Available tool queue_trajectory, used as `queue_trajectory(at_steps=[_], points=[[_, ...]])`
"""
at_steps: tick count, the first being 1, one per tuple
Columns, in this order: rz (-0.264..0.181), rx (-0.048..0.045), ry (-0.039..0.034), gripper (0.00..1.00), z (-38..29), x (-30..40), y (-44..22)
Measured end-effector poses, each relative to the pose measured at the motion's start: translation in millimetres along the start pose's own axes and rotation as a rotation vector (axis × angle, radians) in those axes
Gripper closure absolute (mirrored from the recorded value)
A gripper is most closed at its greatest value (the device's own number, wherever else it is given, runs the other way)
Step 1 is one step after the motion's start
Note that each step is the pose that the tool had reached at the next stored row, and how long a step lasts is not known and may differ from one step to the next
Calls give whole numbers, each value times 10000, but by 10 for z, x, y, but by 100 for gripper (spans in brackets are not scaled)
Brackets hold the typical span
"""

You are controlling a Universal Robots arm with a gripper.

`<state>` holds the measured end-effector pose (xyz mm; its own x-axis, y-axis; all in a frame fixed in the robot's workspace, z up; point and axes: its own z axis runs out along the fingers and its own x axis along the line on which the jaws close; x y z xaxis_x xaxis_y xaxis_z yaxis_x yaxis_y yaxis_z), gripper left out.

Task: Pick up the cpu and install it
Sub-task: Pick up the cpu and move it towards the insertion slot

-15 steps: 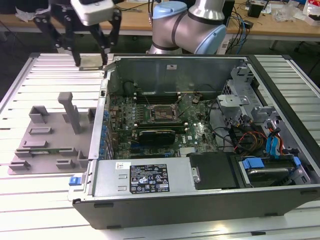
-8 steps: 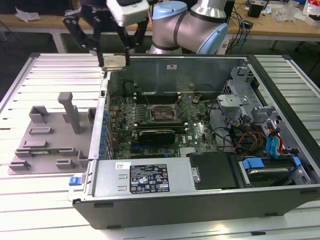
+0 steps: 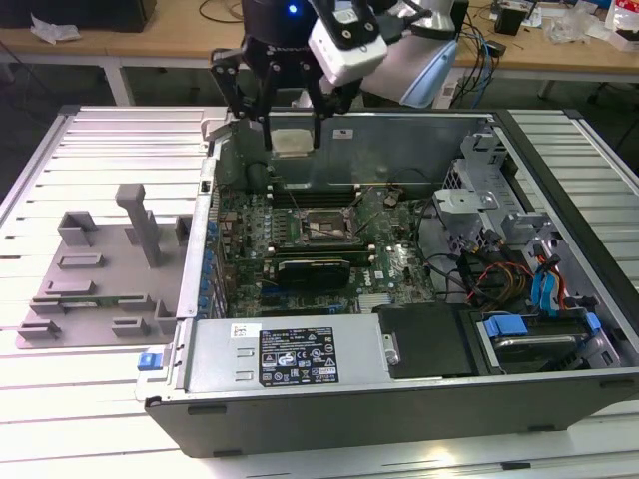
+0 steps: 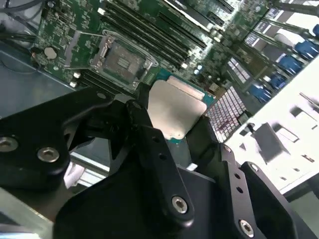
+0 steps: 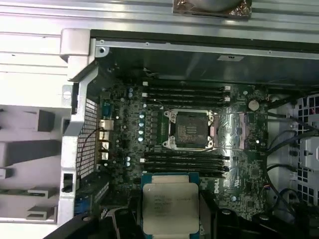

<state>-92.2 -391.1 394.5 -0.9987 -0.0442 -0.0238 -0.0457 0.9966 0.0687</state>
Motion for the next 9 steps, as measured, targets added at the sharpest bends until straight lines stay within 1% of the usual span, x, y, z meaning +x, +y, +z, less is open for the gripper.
queue_trajectory(at_steps=[1, 2, 4, 5, 6, 9], points=[[3, 1, 1, 45, 56, -57, -6], [5, 0, 1, 45, 100, -95, -11], [6, -8, 0, 45, 142, -122, -10], [7, -10, 1, 45, 181, -141, -4], [8, -16, 0, 45, 221, -156, 8], [6, -20, 0, 45, 291, -183, 45]])
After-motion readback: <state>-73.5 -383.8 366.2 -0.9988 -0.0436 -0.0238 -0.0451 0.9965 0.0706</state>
